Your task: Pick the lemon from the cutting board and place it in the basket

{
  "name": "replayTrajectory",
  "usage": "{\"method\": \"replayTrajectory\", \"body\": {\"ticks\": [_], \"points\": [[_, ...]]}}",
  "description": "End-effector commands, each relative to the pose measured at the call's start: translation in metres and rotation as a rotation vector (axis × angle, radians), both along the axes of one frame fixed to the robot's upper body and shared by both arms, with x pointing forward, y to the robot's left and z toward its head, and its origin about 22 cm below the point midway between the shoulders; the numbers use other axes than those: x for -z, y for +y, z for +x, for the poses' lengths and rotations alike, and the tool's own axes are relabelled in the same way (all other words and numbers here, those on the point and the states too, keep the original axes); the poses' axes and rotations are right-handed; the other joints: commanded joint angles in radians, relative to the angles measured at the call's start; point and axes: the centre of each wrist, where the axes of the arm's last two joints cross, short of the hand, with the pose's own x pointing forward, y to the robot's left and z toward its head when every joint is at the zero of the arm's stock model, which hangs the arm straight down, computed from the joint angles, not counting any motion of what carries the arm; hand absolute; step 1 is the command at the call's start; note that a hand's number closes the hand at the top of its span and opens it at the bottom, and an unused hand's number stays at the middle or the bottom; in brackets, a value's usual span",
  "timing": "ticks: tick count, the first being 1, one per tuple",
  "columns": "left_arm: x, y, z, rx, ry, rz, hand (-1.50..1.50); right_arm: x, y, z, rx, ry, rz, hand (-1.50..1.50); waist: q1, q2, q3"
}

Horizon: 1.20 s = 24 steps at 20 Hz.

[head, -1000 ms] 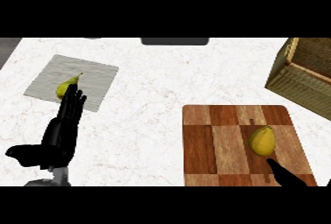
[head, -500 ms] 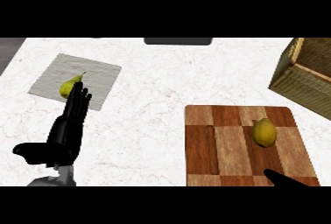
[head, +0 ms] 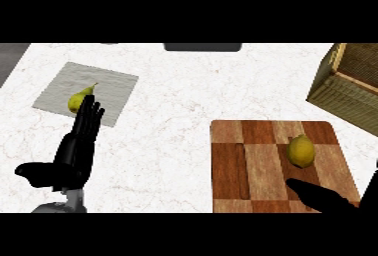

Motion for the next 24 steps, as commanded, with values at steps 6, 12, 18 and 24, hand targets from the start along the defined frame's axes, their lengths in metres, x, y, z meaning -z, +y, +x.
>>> {"method": "replayTrajectory", "body": {"ticks": [6, 12, 18, 24], "points": [[0.002, 0.000, -0.008, -0.005, -0.003, 0.018, 0.00, 0.013, 0.004, 0.034, 0.149, 0.096, 0.053, -1.50, 0.003, 0.000, 0.001], [-0.002, 0.002, -0.006, -0.005, 0.004, 0.012, 0.00, 0.013, 0.000, 0.027, 0.156, 0.098, 0.048, -1.50, -0.005, -0.001, 0.001], [-0.001, 0.000, 0.005, 0.002, -0.005, -0.004, 0.00, 0.031, -0.006, 0.048, 0.160, 0.107, 0.065, -1.50, -0.006, 0.001, 0.002], [0.000, -0.007, -0.002, 0.001, -0.003, -0.009, 0.00, 0.026, -0.002, 0.058, 0.158, 0.154, 0.067, -1.50, -0.003, 0.000, 0.001]]}}
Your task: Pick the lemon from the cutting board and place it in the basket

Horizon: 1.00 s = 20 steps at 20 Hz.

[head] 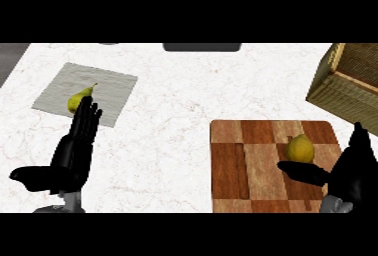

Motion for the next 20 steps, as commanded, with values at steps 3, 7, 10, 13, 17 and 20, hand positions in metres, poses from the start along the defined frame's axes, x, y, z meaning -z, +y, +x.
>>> {"method": "replayTrajectory", "body": {"ticks": [3, 7, 10, 13, 17, 20], "points": [[0.020, 0.000, 0.001, 0.004, 0.008, -0.008, 0.00, 0.016, 0.000, 0.004, 0.117, 0.079, 0.103, -1.50, -0.004, 0.000, 0.000], [-0.009, 0.002, 0.009, -0.007, -0.003, -0.006, 0.00, 0.019, -0.004, 0.028, 0.121, 0.065, 0.120, -1.50, 0.002, 0.001, 0.000], [0.004, 0.001, -0.002, 0.006, 0.015, 0.007, 0.00, 0.033, 0.000, 0.023, 0.102, 0.076, 0.119, -1.50, 0.001, 0.000, 0.000], [0.011, 0.010, 0.006, -0.004, 0.007, 0.000, 0.00, 0.023, 0.005, -0.003, 0.095, 0.079, 0.126, -1.50, -0.007, -0.001, -0.001], [0.003, 0.009, 0.005, 0.006, -0.009, 0.005, 0.00, 0.039, -0.009, 0.027, 0.109, 0.065, 0.129, -1.50, -0.001, 0.001, 0.000], [-0.015, 0.002, 0.004, -0.001, 0.007, -0.013, 0.00, 0.052, -0.009, 0.016, 0.109, 0.063, 0.136, -1.50, -0.002, -0.001, 0.000]]}}
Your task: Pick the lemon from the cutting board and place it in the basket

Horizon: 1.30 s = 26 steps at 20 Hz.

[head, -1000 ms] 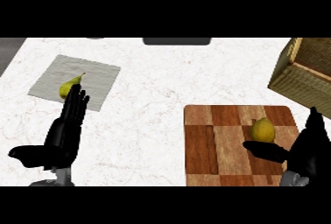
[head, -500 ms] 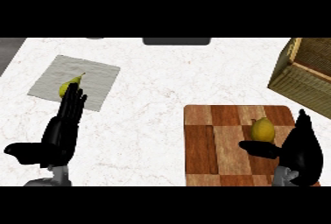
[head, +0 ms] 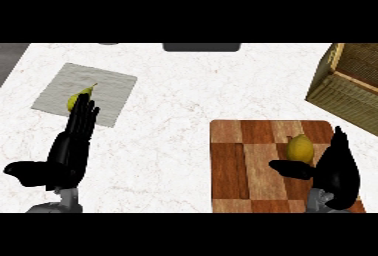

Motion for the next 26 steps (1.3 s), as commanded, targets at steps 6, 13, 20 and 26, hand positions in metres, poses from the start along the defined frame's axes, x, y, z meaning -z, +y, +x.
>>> {"method": "replayTrajectory", "body": {"ticks": [6, 13, 20, 26], "points": [[-0.007, -0.006, -0.011, -0.006, 0.021, 0.002, 0.00, 0.018, -0.007, 0.004, 0.128, 0.012, 0.060, -1.50, 0.000, -0.001, 0.000], [0.005, 0.000, -0.009, -0.002, 0.002, -0.007, 0.00, 0.022, -0.003, 0.023, 0.006, 0.105, -0.004, 1.50, 0.002, 0.000, 0.000], [0.004, -0.008, -0.001, 0.006, 0.024, -0.007, 0.00, 0.043, -0.007, 0.018, -0.047, 0.109, -0.019, 1.50, -0.001, 0.000, 0.000], [0.003, -0.012, -0.001, -0.003, -0.004, 0.004, 0.00, 0.002, 0.013, 0.044, -0.040, 0.073, -0.081, 1.50, 0.001, 0.000, 0.000]]}}
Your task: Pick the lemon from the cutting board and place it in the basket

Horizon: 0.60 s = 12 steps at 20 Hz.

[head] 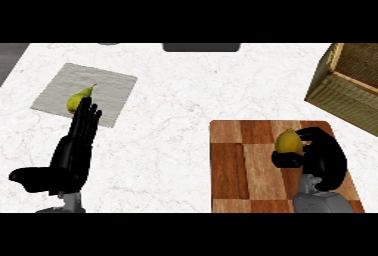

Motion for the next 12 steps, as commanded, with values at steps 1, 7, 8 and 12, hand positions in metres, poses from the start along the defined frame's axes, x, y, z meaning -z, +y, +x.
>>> {"method": "replayTrajectory", "body": {"ticks": [1, 7, 8, 12], "points": [[0.006, 0.000, 0.017, -0.014, -0.004, 0.015, 0.00, -0.004, 0.007, -0.009, 0.040, -0.011, -0.027, 1.50, -0.003, 0.002, 0.003], [-0.010, -0.020, 0.008, 0.083, -0.010, -0.009, 0.00, -0.016, 0.030, 0.080, -0.401, 0.194, -0.211, 1.50, 0.084, 0.027, 0.004], [-0.006, -0.021, 0.010, 0.064, -0.017, -0.011, 0.00, -0.018, 0.054, 0.089, -0.423, 0.184, -0.261, 1.50, 0.077, 0.025, 0.003], [-0.003, -0.008, 0.012, 0.053, 0.001, -0.010, 0.00, -0.041, 0.067, 0.127, -0.490, 0.041, -0.244, 1.50, 0.032, 0.011, 0.003]]}}
